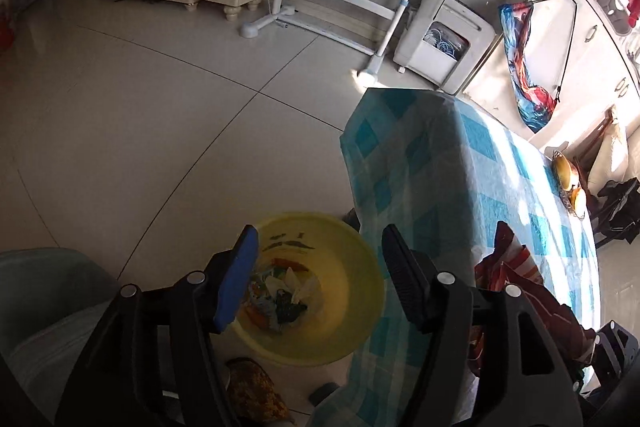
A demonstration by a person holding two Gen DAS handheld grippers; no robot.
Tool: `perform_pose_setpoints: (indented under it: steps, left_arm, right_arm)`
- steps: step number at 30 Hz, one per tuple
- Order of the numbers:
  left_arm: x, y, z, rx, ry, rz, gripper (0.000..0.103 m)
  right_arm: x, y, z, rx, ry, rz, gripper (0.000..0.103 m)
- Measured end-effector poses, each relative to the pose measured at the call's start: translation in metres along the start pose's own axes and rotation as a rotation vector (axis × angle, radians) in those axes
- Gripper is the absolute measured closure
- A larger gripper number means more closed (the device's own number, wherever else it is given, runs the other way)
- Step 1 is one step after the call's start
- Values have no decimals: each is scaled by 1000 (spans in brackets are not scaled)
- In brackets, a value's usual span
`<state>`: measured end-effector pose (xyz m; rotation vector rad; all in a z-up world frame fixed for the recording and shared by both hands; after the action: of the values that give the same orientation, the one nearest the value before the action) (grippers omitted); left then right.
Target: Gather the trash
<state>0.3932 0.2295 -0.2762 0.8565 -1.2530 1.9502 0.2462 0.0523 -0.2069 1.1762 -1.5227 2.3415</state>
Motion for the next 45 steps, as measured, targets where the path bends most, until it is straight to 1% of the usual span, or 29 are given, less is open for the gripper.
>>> perform_pose_setpoints:
  steps: [2,4,6,8,9,10,12,14,16,17,19,20,22,23,25,26,28,31,34,38,41,43,45]
  left_arm:
    - [20,-14,-10,38,-10,82,34]
    - [39,-27,-18,65,-26,162,25]
    - [54,-35,-21,78,-39,221,22]
    - [65,-41,-25,79,-53,264,21]
    - [69,-44,-25,78,-58,279,21]
    - [72,-45,-25,74,-61,291,21]
    - [81,-47,-23,64,-64,315,21]
    - [88,-49,-18,49,-65,342,20]
    - [98,-49,-12,23,-66,370,16]
    - [103,-48,-7,6,-68,383,14]
    - [117,-43,7,-36,-64,416,9]
    - [124,-40,15,-55,-56,431,7]
    - [140,-30,33,-78,-32,451,7]
    - [145,-25,43,-77,-19,457,7]
    - [154,-8,65,-72,-20,446,7]
    - [157,4,77,-83,-22,435,7]
    - [164,31,103,-145,-28,413,7]
    - [189,73,143,-299,-56,424,7]
    - [226,106,172,-378,-55,446,7]
    - [277,136,201,-418,-58,472,7]
    - [313,155,216,-416,-41,489,7]
    - [333,168,220,-424,-66,506,7]
    - [347,180,225,-440,-64,516,7]
  right_arm:
    - [-16,-8,-9,12,-17,-14,89]
    - [-31,-15,-18,23,-34,-28,89]
    - [-46,-21,-28,40,-51,-45,88]
    - [-60,-24,-35,50,-59,-61,76]
    - [-64,-25,-35,50,-58,-64,64]
    - [-67,-26,-34,44,-53,-62,62]
    - [-64,-27,-30,19,-54,-57,62]
    - [-53,-26,-27,-7,-56,-38,57]
    - [-35,-24,-26,-13,-48,-16,49]
    - [-24,-22,-25,-21,-42,-5,47]
    - [4,-15,-19,-62,-28,27,35]
    - [20,-10,-14,-86,-16,43,33]
    - [53,1,-3,-135,18,73,24]
    - [71,8,3,-164,39,87,22]
    - [105,24,15,-221,88,109,14]
    - [121,31,21,-240,111,115,13]
    - [152,44,33,-263,177,125,8]
    - [196,63,51,-302,268,145,8]
    - [236,79,65,-332,366,170,8]
    - [280,96,75,-414,420,220,8]
    - [307,104,79,-478,394,259,8]
    - [324,105,76,-479,401,283,8]
    - [337,103,73,-454,436,286,8]
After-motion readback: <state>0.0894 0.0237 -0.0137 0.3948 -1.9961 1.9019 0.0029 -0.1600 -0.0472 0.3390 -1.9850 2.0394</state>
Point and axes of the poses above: each gripper's, at about its wrist camera, not at the fingertips, and x roughly against the way its jaws point, z to its right, y to its underside, the point moved 9 cm from there along -x, roughly the way its jaws point, and after that the axes turned 8 degrees about x, right-handed, at the moved point
